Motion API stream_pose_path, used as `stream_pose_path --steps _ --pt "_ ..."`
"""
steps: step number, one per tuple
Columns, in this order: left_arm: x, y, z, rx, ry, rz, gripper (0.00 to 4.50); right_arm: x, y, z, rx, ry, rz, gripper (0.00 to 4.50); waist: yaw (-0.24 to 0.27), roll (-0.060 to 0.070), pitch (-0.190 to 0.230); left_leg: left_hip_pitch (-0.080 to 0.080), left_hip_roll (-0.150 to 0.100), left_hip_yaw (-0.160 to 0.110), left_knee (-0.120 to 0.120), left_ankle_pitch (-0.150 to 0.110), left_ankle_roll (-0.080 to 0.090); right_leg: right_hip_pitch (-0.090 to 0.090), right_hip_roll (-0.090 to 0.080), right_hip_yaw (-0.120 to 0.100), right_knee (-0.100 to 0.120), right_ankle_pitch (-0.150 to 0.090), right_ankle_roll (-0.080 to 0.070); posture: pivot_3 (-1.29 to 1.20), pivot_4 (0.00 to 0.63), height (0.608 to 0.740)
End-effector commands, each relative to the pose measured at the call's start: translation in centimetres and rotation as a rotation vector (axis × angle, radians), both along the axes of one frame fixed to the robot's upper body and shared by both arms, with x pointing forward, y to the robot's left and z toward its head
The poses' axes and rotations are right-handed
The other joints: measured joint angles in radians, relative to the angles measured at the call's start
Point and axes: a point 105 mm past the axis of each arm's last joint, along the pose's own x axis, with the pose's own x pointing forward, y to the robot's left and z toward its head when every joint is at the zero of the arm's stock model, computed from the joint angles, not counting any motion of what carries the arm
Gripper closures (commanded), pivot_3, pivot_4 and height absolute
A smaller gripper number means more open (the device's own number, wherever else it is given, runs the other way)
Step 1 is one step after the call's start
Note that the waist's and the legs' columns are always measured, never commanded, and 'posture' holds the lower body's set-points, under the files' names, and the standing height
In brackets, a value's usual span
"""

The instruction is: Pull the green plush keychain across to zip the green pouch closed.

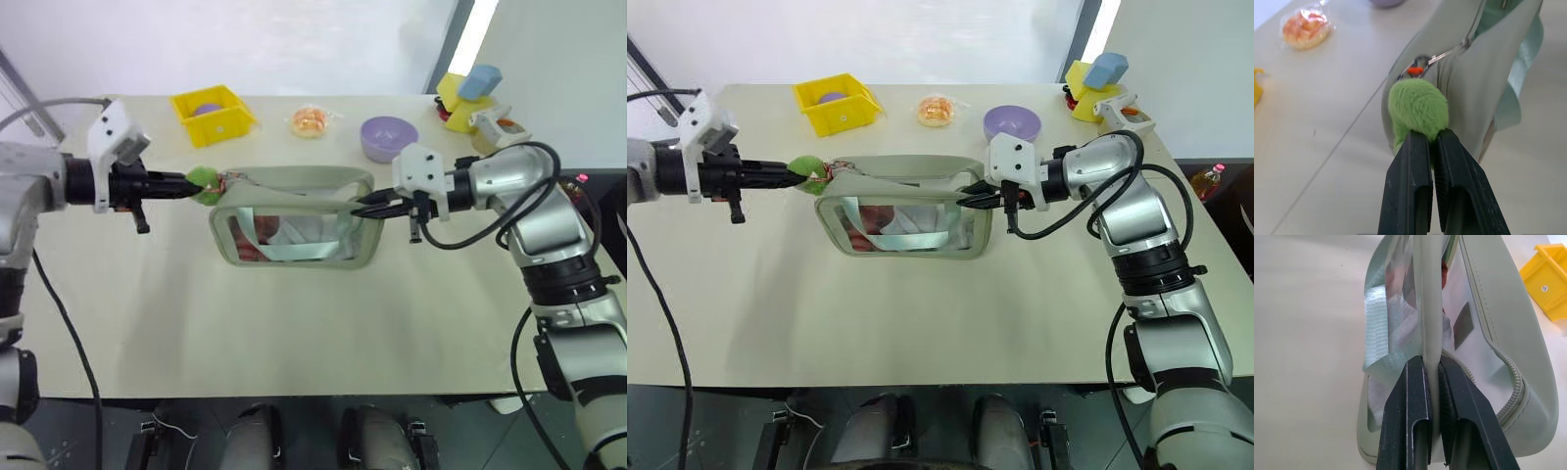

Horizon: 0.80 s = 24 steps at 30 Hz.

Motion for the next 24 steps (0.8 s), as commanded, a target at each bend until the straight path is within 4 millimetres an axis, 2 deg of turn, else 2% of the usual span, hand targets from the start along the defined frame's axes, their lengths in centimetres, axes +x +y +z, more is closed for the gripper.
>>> stream_pose_path --steps 1,5,12,15,18,19,24 --pt "-0.4 -1.6 2.6 -0.004 -0.076 -0.079 4.43 -0.2 0.2 1.0 0.003 -0.048 0.013 4.50 0.000 0.000 0.000 0.000 0.000 0.000 0.000 0.000 0.000 0.000 0.000 0.000 0.000 0.000 0.000 0.00 0.150 0.739" --pt "0.1 -3.7 2.1 0.042 -0.099 -0.147 4.43 -0.2 0.3 1.1 0.007 -0.051 0.013 4.50 0.001 0.000 0.000 0.000 0.000 0.000 0.000 0.000 0.000 0.000 0.000 0.000 0.000 0.000 0.000 0.00 0.150 0.739" --pt "0.3 -5.1 0.2 0.110 -0.085 -0.214 4.43 -0.3 0.3 0.9 0.009 -0.047 0.005 4.50 0.001 0.000 0.000 0.000 0.000 0.000 0.000 0.000 0.000 0.000 0.000 0.000 0.000 0.000 0.000 0.00 0.150 0.739" --pt "0.8 -4.8 0.9 0.108 -0.117 -0.188 3.44 -0.4 0.3 0.9 0.012 -0.046 0.002 4.50 0.001 0.000 0.000 0.000 0.000 0.000 0.000 0.000 0.000 0.000 0.000 0.000 0.000 0.000 0.000 0.00 0.150 0.739" --pt "1.2 -3.8 2.0 0.130 -0.129 -0.137 1.97 -0.3 0.2 0.9 0.017 -0.042 -0.002 4.50 0.001 0.000 0.000 0.000 0.000 0.000 0.000 0.000 0.000 0.000 0.000 0.000 0.000 0.000 0.000 0.00 0.150 0.739" --pt "0.8 -3.4 2.0 0.154 -0.120 -0.146 1.53 -0.3 0.1 0.9 0.017 -0.041 -0.002 4.50 0.000 0.000 0.000 0.000 0.000 0.000 0.000 0.000 0.000 0.000 0.000 0.000 0.000 0.000 0.000 0.00 0.150 0.739" --pt "-1.2 -1.3 1.1 0.215 -0.038 -0.137 1.53 -0.2 0.2 0.9 0.020 -0.042 0.002 4.50 -0.004 0.000 0.000 0.000 0.000 0.000 -0.001 0.000 0.000 -0.001 0.000 0.000 0.000 0.000 0.000 0.00 0.150 0.739"
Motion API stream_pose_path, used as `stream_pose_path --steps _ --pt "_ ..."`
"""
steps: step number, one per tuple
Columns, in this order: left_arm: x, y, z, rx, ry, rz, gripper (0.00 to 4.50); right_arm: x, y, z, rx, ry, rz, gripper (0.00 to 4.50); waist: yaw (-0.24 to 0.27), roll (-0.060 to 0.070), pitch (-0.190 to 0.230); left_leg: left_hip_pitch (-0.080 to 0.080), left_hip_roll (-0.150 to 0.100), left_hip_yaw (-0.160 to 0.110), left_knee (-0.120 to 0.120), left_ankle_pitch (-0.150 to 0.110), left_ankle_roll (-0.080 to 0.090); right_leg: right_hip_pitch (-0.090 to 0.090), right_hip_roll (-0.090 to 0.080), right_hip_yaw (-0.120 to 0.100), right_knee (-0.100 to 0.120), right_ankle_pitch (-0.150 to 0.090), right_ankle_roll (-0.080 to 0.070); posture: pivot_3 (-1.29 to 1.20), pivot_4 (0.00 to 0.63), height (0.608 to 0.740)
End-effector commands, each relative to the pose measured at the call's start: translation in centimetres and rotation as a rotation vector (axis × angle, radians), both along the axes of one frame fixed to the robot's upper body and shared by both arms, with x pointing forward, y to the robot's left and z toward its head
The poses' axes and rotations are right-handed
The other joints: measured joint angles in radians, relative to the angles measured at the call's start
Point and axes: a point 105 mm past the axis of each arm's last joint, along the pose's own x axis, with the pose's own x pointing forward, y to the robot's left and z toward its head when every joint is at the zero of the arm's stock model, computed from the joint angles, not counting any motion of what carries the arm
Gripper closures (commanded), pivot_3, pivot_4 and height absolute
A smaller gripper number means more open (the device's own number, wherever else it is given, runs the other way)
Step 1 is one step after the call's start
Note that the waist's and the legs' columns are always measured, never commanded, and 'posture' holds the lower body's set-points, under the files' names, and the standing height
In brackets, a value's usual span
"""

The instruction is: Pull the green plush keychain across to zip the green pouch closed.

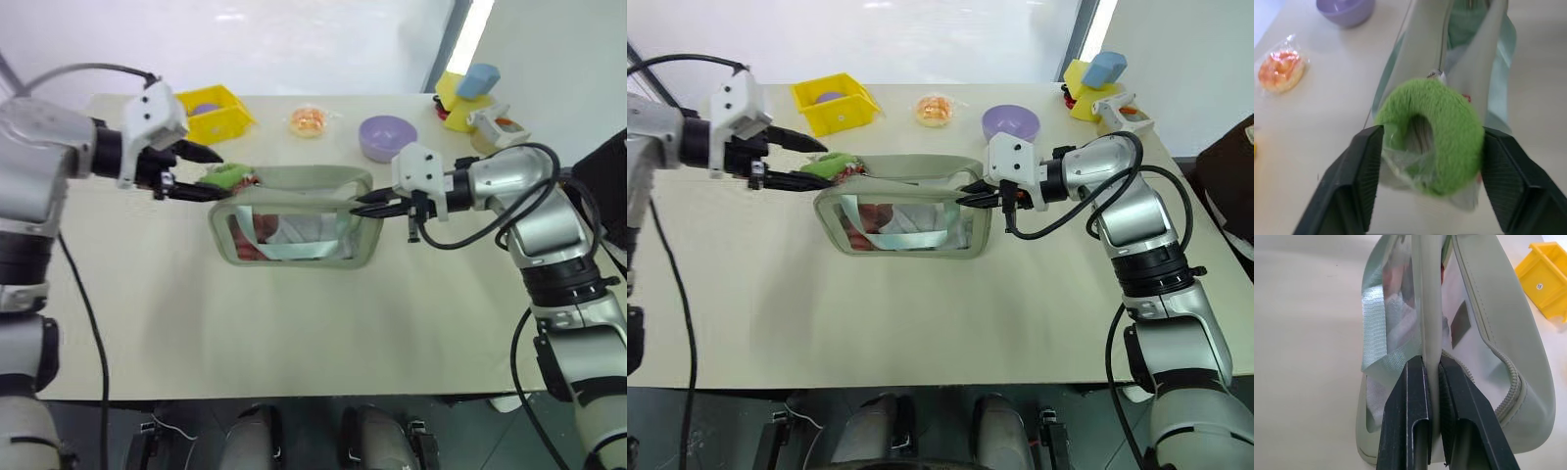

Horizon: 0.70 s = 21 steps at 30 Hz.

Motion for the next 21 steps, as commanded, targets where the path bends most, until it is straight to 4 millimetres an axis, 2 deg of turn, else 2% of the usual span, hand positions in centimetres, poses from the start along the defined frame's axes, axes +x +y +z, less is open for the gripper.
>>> stream_pose_path --steps 1,3,10,14,17,21 --pt "-1.3 1.0 -0.9 0.035 0.027 0.001 1.53 -0.2 0.2 1.0 0.014 -0.039 0.015 4.50 0.002 0.000 0.000 0.000 0.000 0.000 0.000 0.000 0.000 0.000 0.000 0.000 0.000 0.000 0.000 0.00 0.150 0.739" --pt "-1.1 1.2 -2.4 0.033 0.046 0.020 1.53 -0.1 0.4 1.0 0.015 -0.039 0.019 4.50 0.003 0.000 0.000 0.001 0.000 0.000 0.001 0.000 0.000 0.001 0.000 0.000 0.000 0.000 0.000 0.00 0.150 0.739" --pt "-0.3 1.4 -4.9 -0.017 0.063 0.077 1.53 -0.3 0.5 1.1 0.011 -0.038 0.027 4.50 0.005 0.000 0.000 0.000 0.000 -0.001 0.001 0.000 0.000 0.001 0.000 0.000 0.000 0.000 0.000 0.00 0.150 0.739" --pt "0.4 1.3 -5.3 -0.076 0.050 0.111 1.53 -0.4 0.5 1.1 0.007 -0.036 0.027 4.50 0.005 0.000 0.000 0.000 0.000 -0.001 0.001 0.000 0.000 0.001 0.000 0.000 0.000 0.000 0.000 0.00 0.150 0.739" --pt "0.6 1.1 -5.1 -0.098 0.044 0.106 2.41 -0.5 0.4 1.1 0.003 -0.033 0.025 4.50 0.005 -0.001 0.000 0.000 0.000 0.000 0.001 0.000 0.000 0.001 0.000 0.000 0.000 0.000 0.000 0.00 0.150 0.739" --pt "0.8 0.8 -4.2 -0.144 0.032 0.104 4.48 -0.5 0.2 1.1 -0.003 -0.033 0.018 4.50 0.005 -0.001 0.000 0.000 0.000 0.000 0.001 0.000 0.000 0.001 0.000 0.000 0.000 0.000 0.000 0.00 0.150 0.739"
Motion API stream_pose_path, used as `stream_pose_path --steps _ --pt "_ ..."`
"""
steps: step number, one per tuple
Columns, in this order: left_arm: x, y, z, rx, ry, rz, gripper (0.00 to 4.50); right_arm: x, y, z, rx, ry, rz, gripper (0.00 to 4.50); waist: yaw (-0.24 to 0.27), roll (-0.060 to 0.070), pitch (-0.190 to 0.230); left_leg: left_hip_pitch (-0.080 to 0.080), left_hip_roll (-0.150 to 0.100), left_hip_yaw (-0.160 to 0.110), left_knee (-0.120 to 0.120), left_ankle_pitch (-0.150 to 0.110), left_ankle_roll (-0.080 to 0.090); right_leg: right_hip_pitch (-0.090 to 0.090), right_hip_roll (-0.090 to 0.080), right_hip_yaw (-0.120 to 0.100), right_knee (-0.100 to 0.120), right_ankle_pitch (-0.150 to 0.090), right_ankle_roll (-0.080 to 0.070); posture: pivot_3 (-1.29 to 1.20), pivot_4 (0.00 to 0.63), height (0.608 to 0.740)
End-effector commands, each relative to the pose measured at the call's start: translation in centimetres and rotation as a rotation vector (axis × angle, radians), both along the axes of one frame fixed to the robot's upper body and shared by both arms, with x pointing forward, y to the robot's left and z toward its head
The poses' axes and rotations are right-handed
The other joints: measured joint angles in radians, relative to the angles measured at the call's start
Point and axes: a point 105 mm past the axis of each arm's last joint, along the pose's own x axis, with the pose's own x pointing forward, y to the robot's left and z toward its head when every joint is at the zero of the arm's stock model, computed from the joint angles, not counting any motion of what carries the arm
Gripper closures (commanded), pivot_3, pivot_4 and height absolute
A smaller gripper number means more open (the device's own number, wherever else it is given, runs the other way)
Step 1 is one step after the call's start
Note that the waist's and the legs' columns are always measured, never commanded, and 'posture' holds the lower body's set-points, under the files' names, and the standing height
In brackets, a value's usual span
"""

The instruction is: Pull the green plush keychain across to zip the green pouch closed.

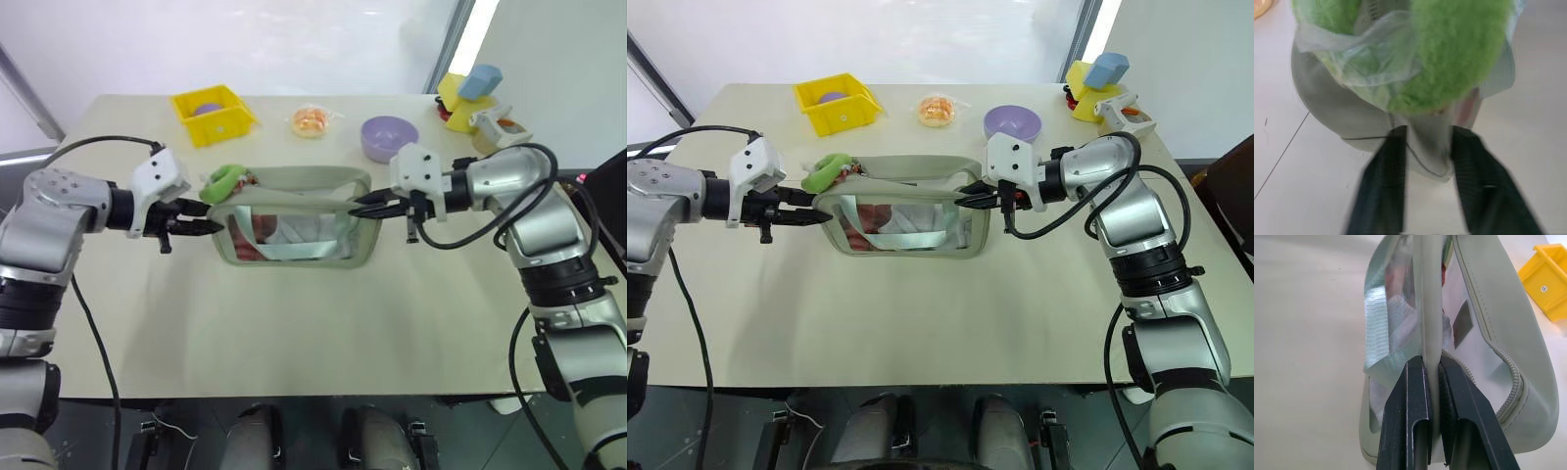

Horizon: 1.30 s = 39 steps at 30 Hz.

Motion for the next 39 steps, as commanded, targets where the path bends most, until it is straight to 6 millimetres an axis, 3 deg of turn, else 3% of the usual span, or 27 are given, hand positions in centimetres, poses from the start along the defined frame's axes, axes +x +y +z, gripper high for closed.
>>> stream_pose_path --steps 1,6,9,13,16,18,22,25,32,37,39 --pt "0.2 0.0 2.9 -0.067 -0.084 0.014 4.48 -0.4 -0.1 1.2 -0.002 -0.045 0.009 4.50 0.000 0.000 0.000 0.000 0.000 0.000 0.000 0.000 0.000 0.000 0.000 0.000 0.000 0.000 0.000 0.00 0.150 0.739" --pt "0.3 -0.3 3.1 -0.093 -0.071 0.026 4.48 -0.4 -0.1 1.8 0.000 -0.044 0.008 4.50 0.000 0.000 0.000 0.000 0.000 0.000 0.000 0.000 0.000 0.000 0.000 0.000 0.000 0.000 0.000 0.00 0.150 0.739" --pt "0.1 -0.4 2.7 -0.095 -0.058 0.019 4.50 -0.3 0.0 3.3 -0.001 -0.048 0.016 3.34 0.000 0.000 0.000 0.000 0.000 0.000 0.000 0.000 0.000 0.000 0.000 0.000 0.000 0.000 0.000 0.00 0.150 0.739" --pt "-0.2 -0.7 2.6 -0.110 -0.046 0.005 4.50 0.5 1.2 7.3 0.018 -0.152 0.030 1.40 -0.003 0.000 0.000 0.000 0.000 0.000 0.000 0.000 0.000 -0.001 0.000 0.000 0.000 0.000 0.000 0.00 0.150 0.739" --pt "-0.4 -1.0 2.7 -0.118 -0.042 -0.004 4.50 0.3 3.6 9.7 0.083 -0.187 0.096 1.40 -0.005 0.000 0.000 0.000 0.000 0.000 -0.001 0.000 0.000 -0.001 0.000 0.000 0.000 0.000 0.000 0.00 0.150 0.739" --pt "-0.6 -1.2 2.7 -0.123 -0.036 -0.011 4.50 0.0 5.5 10.2 0.117 -0.191 0.151 1.40 -0.006 0.000 0.000 0.000 0.000 0.001 -0.001 0.000 0.000 -0.001 0.000 0.000 0.000 0.000 0.000 0.00 0.150 0.739" --pt "-0.6 -1.5 2.7 -0.130 -0.032 -0.018 4.50 -0.4 10.5 9.4 0.143 -0.223 0.257 1.40 -0.006 0.000 0.000 0.000 0.000 0.001 0.000 0.000 0.000 -0.001 0.000 0.000 0.001 0.000 0.000 0.00 0.150 0.739" --pt "-0.8 -1.7 2.6 -0.132 -0.025 -0.028 4.50 -0.5 12.9 8.1 0.120 -0.223 0.315 1.40 -0.003 0.000 0.000 0.000 0.000 0.000 0.000 0.000 0.000 -0.001 0.000 0.000 0.001 0.000 0.000 0.00 0.150 0.739" --pt "-1.2 -1.7 2.4 -0.130 -0.014 -0.030 4.50 0.2 15.8 6.3 0.086 -0.226 0.349 1.40 -0.006 0.000 0.000 -0.001 0.000 0.000 0.000 0.000 0.000 -0.001 0.000 0.000 0.001 0.000 0.000 0.00 0.150 0.739" --pt "-1.4 -1.7 2.3 -0.128 -0.011 -0.029 4.50 0.7 16.3 5.6 0.065 -0.211 0.349 1.40 -0.008 0.000 0.000 -0.001 0.000 0.000 0.000 0.000 0.000 -0.001 0.000 0.000 0.001 0.000 0.000 0.00 0.150 0.739" --pt "-1.4 -1.8 2.3 -0.127 -0.011 -0.028 4.50 1.1 16.3 5.6 0.071 -0.217 0.335 1.94 -0.007 0.000 0.000 -0.001 0.000 0.000 0.000 0.000 0.000 -0.001 0.000 0.000 0.001 0.000 0.000 0.00 0.150 0.739"
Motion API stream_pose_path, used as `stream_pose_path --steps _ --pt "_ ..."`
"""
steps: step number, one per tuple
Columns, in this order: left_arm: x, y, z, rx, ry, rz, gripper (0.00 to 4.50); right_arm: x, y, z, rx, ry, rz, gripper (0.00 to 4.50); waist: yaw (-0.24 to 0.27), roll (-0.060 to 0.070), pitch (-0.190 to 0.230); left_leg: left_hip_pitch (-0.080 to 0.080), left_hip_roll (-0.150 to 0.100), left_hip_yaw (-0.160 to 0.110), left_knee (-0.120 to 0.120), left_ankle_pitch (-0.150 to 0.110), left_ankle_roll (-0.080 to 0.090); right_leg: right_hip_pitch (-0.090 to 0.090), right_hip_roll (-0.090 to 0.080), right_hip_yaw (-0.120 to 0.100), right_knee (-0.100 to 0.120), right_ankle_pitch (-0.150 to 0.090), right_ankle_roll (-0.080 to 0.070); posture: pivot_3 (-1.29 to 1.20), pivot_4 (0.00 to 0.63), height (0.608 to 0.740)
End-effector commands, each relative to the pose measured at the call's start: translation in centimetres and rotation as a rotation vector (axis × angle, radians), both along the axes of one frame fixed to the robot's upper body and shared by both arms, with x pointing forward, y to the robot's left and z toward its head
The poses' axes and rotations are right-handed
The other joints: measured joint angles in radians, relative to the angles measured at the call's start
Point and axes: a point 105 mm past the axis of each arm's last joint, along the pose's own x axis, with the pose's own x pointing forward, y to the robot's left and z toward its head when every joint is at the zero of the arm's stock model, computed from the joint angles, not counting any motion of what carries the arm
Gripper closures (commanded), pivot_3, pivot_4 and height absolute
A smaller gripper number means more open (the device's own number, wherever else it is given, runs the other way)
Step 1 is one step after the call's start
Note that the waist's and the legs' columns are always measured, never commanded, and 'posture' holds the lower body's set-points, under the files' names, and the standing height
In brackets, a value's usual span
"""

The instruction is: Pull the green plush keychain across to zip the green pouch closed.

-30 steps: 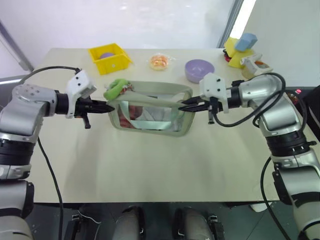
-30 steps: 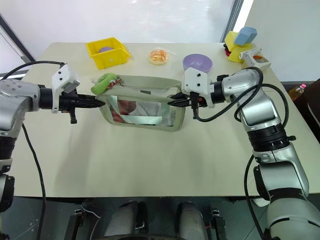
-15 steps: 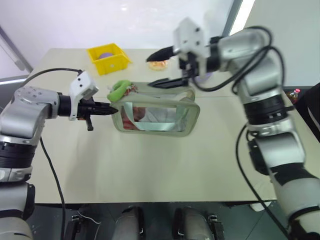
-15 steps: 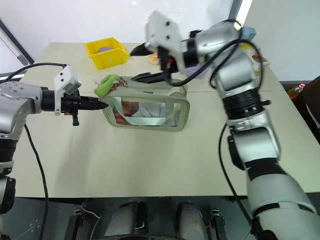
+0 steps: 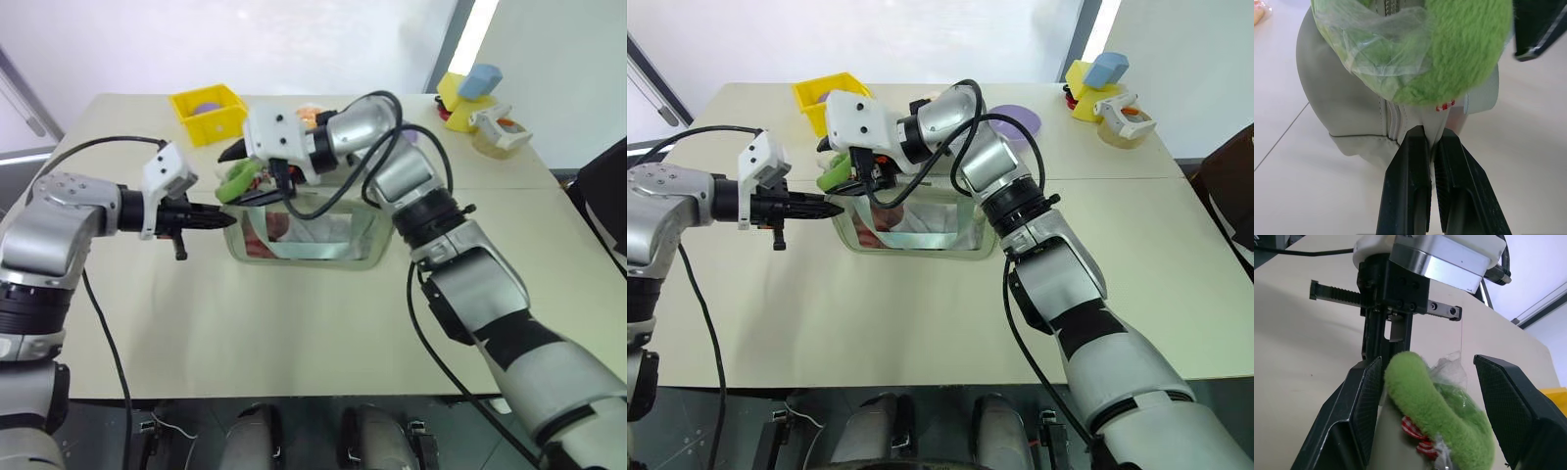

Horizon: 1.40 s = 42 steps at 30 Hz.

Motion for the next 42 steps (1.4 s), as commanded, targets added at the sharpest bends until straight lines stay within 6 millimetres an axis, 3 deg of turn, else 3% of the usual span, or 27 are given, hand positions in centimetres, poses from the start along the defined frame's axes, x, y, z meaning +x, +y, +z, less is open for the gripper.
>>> stream_pose_path --steps 1,5,6,14,20,29,33,37,42 --pt "-0.4 0.1 1.9 -0.013 -0.069 -0.008 4.50 -0.2 0.4 1.7 0.036 -0.042 0.017 2.29 0.001 0.000 0.000 0.000 0.000 0.000 0.000 0.000 0.000 0.000 0.000 0.000 0.000 0.000 0.000 0.00 0.150 0.739" --pt "-0.3 0.0 1.8 -0.013 -0.070 -0.005 4.50 0.0 -0.4 2.0 0.036 -0.022 0.006 4.34 0.000 0.000 0.000 0.000 0.000 0.000 0.000 0.000 0.000 0.000 0.000 0.000 0.000 0.000 0.000 0.00 0.150 0.739" --pt "-0.3 0.0 1.8 -0.013 -0.070 -0.005 4.50 0.2 -0.8 2.0 0.037 -0.017 -0.004 4.47 0.000 0.000 0.000 0.000 0.000 0.000 0.000 0.000 0.000 0.000 0.000 0.000 0.000 0.000 0.000 0.00 0.150 0.739" --pt "-0.1 0.0 1.7 -0.013 -0.070 0.001 4.50 1.5 -6.1 4.2 0.084 -0.021 -0.152 4.47 0.005 0.000 0.000 0.000 0.000 0.000 0.000 0.000 0.000 0.000 0.000 0.000 0.000 0.000 0.000 0.00 0.150 0.739" --pt "-0.1 0.3 1.5 -0.013 -0.068 0.023 4.50 1.1 -14.4 4.8 -0.096 -0.232 -0.355 4.47 0.009 0.000 0.000 0.000 0.000 0.000 0.000 0.000 0.000 0.000 0.000 0.000 -0.001 0.000 0.000 0.00 0.150 0.739" --pt "0.0 0.4 0.6 -0.031 -0.052 0.058 4.50 1.1 -21.2 5.3 -0.154 -0.296 -0.644 4.47 0.004 0.000 0.000 0.000 0.000 0.001 -0.001 0.000 0.000 -0.001 0.000 0.000 -0.001 0.000 0.000 0.00 0.150 0.739" --pt "-0.1 0.4 0.2 -0.036 -0.046 0.069 4.50 1.6 -24.2 3.9 -0.218 -0.313 -0.767 4.47 0.009 0.000 0.000 0.000 0.000 0.001 0.000 0.000 0.000 -0.001 0.000 0.000 -0.001 0.000 0.000 0.00 0.150 0.739" --pt "-0.2 0.4 0.1 -0.036 -0.043 0.077 4.50 1.6 -26.6 1.1 -0.273 -0.256 -0.846 4.47 0.009 0.000 0.000 0.000 0.000 0.001 0.000 0.000 0.000 -0.001 0.000 0.000 -0.002 0.000 0.000 0.00 0.150 0.739" --pt "-0.3 0.5 0.0 -0.036 -0.041 0.079 4.50 1.7 -27.1 -3.9 -0.227 -0.103 -0.892 4.47 0.008 0.000 0.000 0.000 0.000 0.001 0.000 0.000 0.000 0.000 0.000 0.000 -0.002 0.000 0.000 0.00 0.150 0.739"
